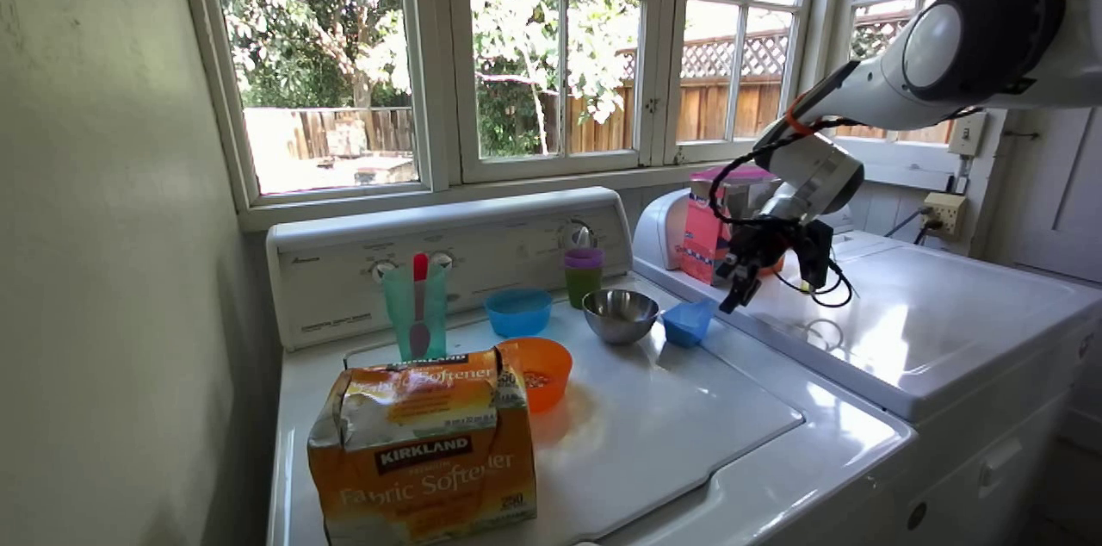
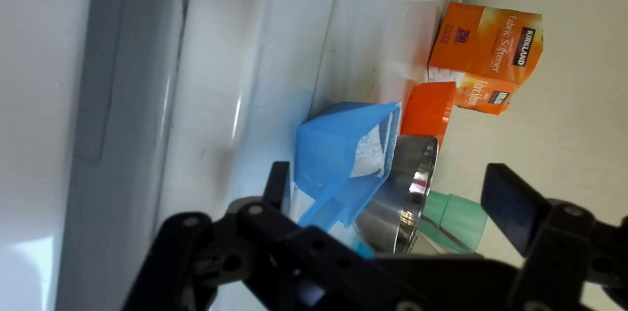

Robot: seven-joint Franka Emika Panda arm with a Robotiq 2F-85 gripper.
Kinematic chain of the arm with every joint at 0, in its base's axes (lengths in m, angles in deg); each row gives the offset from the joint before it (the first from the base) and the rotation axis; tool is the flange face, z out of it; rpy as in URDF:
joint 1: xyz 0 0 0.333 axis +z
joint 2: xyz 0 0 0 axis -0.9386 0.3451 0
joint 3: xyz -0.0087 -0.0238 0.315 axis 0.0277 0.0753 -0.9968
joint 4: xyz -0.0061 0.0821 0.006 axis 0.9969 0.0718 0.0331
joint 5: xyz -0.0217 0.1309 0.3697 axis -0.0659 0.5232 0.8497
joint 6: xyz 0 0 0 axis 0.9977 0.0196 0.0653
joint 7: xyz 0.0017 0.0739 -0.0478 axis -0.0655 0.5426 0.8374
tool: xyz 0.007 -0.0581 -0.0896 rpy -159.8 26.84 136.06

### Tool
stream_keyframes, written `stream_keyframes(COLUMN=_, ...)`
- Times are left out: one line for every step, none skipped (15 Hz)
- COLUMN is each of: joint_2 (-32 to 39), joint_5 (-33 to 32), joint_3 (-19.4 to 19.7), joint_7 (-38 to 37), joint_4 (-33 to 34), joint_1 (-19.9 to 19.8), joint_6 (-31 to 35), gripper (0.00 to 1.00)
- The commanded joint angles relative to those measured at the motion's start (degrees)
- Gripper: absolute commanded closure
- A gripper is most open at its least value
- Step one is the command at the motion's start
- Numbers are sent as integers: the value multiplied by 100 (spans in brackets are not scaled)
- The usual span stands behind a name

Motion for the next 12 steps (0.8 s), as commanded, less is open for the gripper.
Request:
stream_keyframes(joint_2=174, joint_5=60, joint_3=46, joint_7=-46, joint_4=203, joint_1=115, joint_6=-135, gripper=0)
stream_keyframes(joint_2=194, joint_5=-59, joint_3=90, joint_7=-224, joint_4=243, joint_1=192, joint_6=-223, gripper=0)
stream_keyframes(joint_2=25, joint_5=33, joint_3=91, joint_7=-27, joint_4=35, joint_1=126, joint_6=-46, gripper=0)
stream_keyframes(joint_2=34, joint_5=26, joint_3=89, joint_7=-66, joint_4=34, joint_1=150, joint_6=-47, gripper=0)
stream_keyframes(joint_2=43, joint_5=23, joint_3=89, joint_7=-88, joint_4=34, joint_1=172, joint_6=-45, gripper=0)
stream_keyframes(joint_2=50, joint_5=20, joint_3=91, joint_7=-103, joint_4=34, joint_1=187, joint_6=-44, gripper=0)
stream_keyframes(joint_2=71, joint_5=95, joint_3=80, joint_7=-157, joint_4=36, joint_1=180, joint_6=-15, gripper=0)
stream_keyframes(joint_2=97, joint_5=212, joint_3=61, joint_7=-177, joint_4=26, joint_1=166, joint_6=60, gripper=0)
stream_keyframes(joint_2=107, joint_5=280, joint_3=44, joint_7=-147, joint_4=24, joint_1=155, joint_6=76, gripper=0)
stream_keyframes(joint_2=94, joint_5=362, joint_3=43, joint_7=-97, joint_4=-7, joint_1=156, joint_6=156, gripper=0)
stream_keyframes(joint_2=109, joint_5=419, joint_3=46, joint_7=-103, joint_4=9, joint_1=158, joint_6=142, gripper=0)
stream_keyframes(joint_2=138, joint_5=476, joint_3=52, joint_7=-150, joint_4=36, joint_1=159, joint_6=104, gripper=0)
